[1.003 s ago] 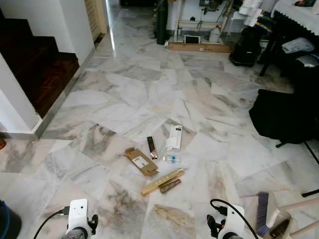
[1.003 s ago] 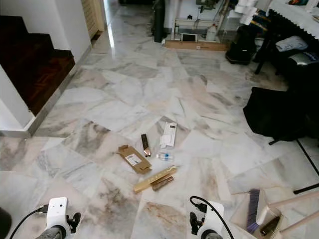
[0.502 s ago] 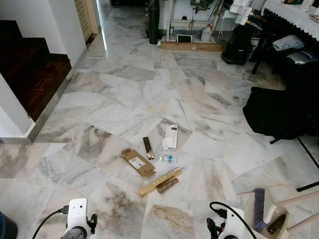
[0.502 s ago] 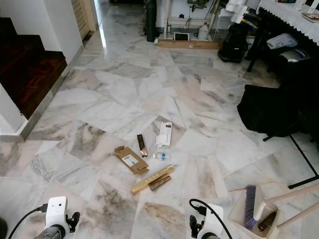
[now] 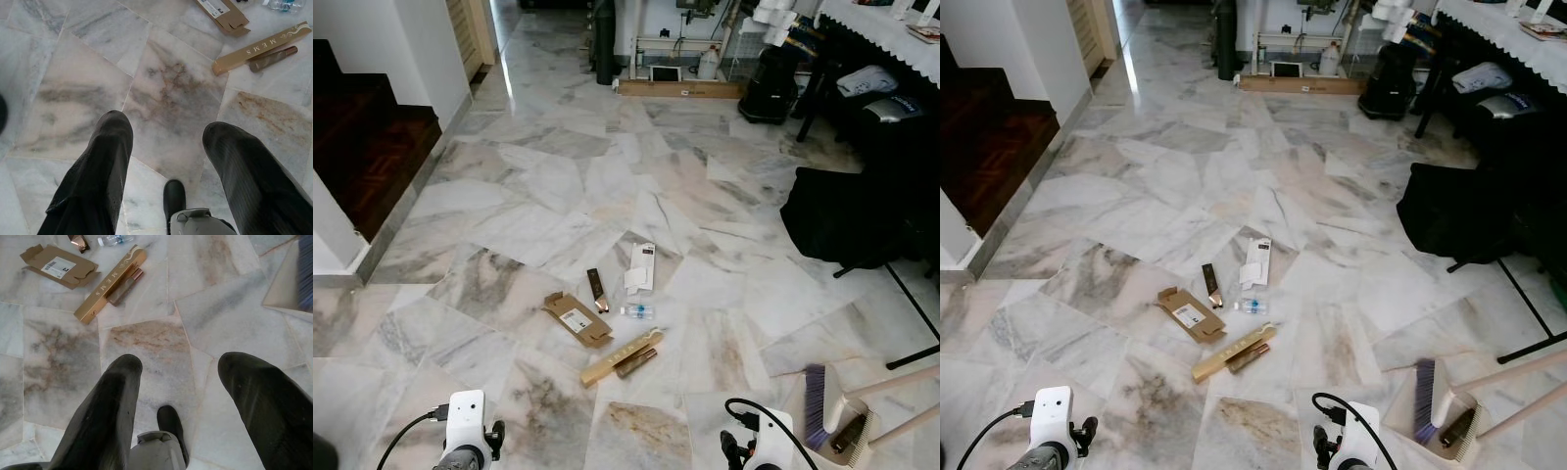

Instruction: Sweep floor

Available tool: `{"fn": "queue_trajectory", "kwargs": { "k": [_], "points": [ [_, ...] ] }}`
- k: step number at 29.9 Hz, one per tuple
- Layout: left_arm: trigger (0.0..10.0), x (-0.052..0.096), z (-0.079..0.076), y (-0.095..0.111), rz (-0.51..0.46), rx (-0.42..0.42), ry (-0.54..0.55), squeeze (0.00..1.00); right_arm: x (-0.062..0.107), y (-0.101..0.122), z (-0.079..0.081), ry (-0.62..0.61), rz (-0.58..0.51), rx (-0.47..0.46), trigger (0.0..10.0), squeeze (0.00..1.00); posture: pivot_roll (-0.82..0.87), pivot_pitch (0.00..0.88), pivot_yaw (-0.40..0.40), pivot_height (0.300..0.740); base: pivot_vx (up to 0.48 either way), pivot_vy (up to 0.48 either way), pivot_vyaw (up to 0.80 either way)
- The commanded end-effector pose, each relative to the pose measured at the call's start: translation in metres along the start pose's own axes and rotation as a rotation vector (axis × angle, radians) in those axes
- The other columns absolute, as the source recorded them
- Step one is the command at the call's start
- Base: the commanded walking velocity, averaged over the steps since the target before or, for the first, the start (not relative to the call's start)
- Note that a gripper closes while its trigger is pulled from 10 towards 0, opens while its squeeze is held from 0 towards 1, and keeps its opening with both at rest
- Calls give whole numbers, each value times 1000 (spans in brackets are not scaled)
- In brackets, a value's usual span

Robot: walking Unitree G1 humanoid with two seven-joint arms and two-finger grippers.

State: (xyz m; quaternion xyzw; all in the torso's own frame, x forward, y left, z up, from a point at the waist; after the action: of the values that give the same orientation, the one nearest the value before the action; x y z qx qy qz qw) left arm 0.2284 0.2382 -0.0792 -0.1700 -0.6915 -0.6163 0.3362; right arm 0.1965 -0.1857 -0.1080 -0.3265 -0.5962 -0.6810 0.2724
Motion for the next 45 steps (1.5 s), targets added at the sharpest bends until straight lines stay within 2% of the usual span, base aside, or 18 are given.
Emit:
{"fn": "queue_trajectory", "kwargs": {
  "k": [1,6,13,18,32,37,45],
  "points": [
    [10000,0,1,-2,8,-13,8,0,1,0,-3,-11,-9,-11,10000,0,-18,16,-38,740,0,0,0],
    [10000,0,1,-2,6,-43,11,0,1,0,-4,-20,-13,-18,10000,0,-15,4,-37,740,0,-151,0],
    [10000,1,1,-3,6,-44,11,0,1,0,-4,-7,-2,5,10000,0,-11,0,-40,740,0,-341,0],
    [10000,0,1,-1,0,-42,12,0,0,2,-2,-1,-13,-5,10000,0,-10,0,-42,740,0,-359,-701],
    [10000,1,2,-1,-3,-28,14,0,0,4,-2,-7,-20,-9,10000,0,-18,0,-45,740,0,-356,0],
    [10000,1,2,-1,-6,-26,14,0,0,4,-3,-7,-16,-11,10000,0,-20,3,-45,740,0,-338,-635],
    [10000,0,2,0,-10,-7,13,0,-1,4,-2,-3,-13,-3,10000,0,-27,10,-46,740,0,0,-605]
  ]
}}
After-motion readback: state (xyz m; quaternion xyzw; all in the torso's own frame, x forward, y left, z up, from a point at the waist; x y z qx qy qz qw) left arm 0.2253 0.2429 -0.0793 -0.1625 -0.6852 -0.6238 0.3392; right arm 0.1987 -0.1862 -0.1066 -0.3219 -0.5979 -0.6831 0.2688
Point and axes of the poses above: a point about 5 cm out from each wrist's last joint towards the gripper, its own x axis pointing back from the gripper into the wrist, its own y axis along the axis of the wrist's last joint, z = x × y, the point moved 3 cm from there along -x, pointing out of the wrist towards the gripper, and after that the axes turned 7 degrees about x, right-handed, at the moved point
